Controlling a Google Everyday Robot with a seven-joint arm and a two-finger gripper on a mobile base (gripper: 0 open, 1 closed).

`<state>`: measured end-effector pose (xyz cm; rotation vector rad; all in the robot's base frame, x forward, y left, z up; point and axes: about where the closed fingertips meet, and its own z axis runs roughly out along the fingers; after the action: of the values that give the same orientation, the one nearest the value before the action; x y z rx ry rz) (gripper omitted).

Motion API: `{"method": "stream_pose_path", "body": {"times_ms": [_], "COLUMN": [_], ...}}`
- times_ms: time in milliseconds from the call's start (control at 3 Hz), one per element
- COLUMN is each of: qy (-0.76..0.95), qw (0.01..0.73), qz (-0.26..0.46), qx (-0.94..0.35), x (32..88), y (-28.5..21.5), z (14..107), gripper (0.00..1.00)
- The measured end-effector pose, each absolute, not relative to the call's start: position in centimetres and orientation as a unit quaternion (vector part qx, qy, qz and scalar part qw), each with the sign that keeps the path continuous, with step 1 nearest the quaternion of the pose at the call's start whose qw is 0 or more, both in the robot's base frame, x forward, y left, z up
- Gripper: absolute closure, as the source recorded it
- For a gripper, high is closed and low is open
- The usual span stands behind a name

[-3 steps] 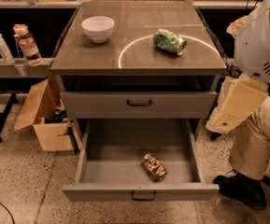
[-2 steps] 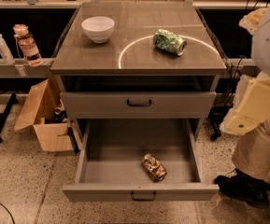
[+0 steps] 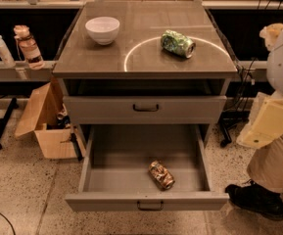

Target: Pick orange can from middle drawer and place on counter

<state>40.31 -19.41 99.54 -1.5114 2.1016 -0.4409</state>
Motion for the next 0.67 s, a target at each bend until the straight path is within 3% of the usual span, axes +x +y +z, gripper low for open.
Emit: {"method": "stream_pose_path", "body": {"times_ms": [667], "qy": [0.792], "qw": [0.233], "qz": [-0.16], "qx": [-0.541], "x": [45.1], "y": [-20.6], "z": [94.2], "gripper": [0.0]}}
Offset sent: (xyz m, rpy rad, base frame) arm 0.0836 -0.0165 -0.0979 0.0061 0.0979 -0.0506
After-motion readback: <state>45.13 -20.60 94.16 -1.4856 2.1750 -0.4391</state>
